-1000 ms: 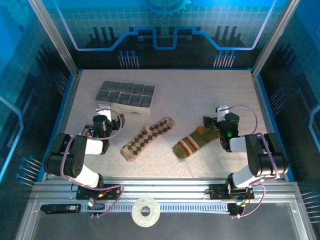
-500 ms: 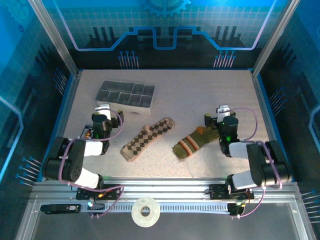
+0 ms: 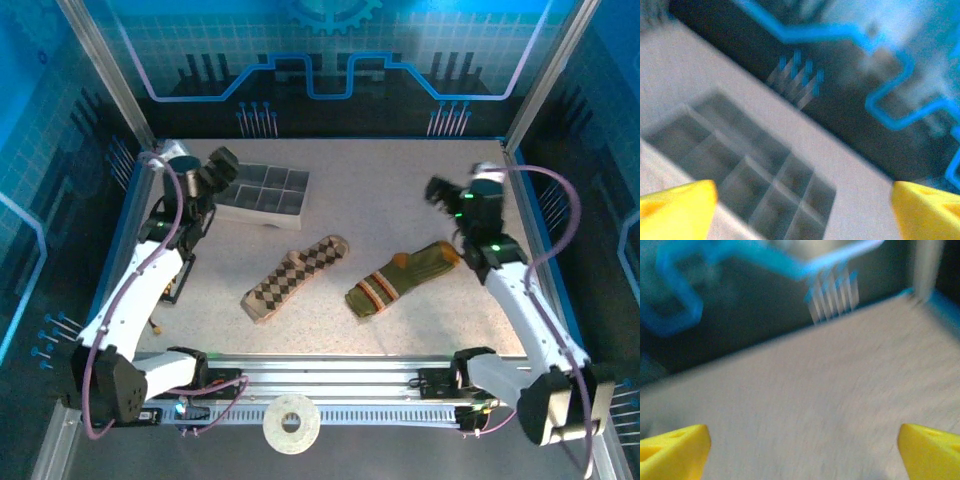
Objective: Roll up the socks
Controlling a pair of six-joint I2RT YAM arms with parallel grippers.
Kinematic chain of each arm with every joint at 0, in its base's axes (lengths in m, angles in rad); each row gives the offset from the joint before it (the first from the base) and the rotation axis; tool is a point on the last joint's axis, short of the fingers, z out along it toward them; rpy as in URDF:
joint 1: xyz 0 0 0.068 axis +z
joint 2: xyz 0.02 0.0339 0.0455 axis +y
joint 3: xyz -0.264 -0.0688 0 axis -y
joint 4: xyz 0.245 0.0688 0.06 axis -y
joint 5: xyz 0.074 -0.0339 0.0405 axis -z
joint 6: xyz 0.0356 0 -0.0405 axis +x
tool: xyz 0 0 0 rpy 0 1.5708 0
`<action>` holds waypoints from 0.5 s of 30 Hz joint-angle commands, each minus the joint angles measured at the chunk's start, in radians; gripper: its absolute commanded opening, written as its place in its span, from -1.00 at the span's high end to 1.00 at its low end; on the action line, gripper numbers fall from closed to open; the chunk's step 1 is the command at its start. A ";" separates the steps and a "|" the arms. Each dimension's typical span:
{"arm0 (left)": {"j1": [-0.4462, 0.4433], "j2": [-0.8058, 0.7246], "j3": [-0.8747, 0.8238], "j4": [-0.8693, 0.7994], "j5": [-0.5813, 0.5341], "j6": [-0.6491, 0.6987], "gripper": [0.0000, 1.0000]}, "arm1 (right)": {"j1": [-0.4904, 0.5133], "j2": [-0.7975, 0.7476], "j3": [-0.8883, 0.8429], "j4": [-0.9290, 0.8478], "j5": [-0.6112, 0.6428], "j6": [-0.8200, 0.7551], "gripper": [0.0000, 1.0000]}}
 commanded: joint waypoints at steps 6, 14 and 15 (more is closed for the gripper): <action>-0.205 0.022 -0.177 -0.500 0.259 -0.123 0.08 | 0.481 0.243 0.044 -0.177 -0.225 0.026 -0.25; -0.203 0.126 -0.289 -0.359 0.353 -0.119 0.52 | 0.504 0.626 0.225 -0.032 -0.446 0.120 -0.01; -0.204 0.141 -0.299 -0.339 0.360 -0.122 0.57 | 0.498 0.666 0.250 -0.034 -0.451 0.127 0.02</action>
